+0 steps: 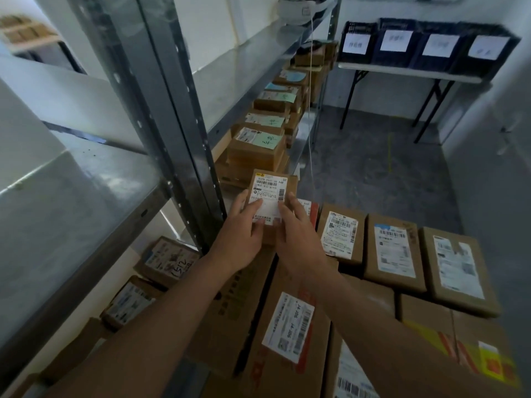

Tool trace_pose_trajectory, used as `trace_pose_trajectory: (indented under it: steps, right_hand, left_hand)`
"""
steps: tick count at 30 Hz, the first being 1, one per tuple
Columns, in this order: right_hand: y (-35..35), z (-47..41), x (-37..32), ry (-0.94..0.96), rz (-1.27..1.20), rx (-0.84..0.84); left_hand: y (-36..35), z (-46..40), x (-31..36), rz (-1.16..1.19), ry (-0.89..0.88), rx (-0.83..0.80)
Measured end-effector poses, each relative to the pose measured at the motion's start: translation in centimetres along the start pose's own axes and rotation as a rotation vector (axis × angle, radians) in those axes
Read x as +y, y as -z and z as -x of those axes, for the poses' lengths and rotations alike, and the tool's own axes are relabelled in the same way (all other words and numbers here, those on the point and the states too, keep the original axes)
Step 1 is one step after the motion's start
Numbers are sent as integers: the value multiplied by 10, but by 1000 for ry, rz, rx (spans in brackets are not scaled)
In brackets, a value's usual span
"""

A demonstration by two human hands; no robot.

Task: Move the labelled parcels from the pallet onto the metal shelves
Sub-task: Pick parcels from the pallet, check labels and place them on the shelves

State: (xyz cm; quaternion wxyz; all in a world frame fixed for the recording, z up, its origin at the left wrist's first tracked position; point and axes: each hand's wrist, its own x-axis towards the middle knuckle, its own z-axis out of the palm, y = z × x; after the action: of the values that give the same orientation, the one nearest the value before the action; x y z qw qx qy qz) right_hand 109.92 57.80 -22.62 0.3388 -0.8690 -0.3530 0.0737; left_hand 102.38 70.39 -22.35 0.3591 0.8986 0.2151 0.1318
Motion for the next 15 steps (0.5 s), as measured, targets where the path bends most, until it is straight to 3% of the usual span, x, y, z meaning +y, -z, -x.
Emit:
trace_pose_trajectory:
  steps: [15]
  right_hand:
    - [-18,-49,9,57,-1,-80]
  left_hand:
    - [-5,-49,-20,-129,93,-10]
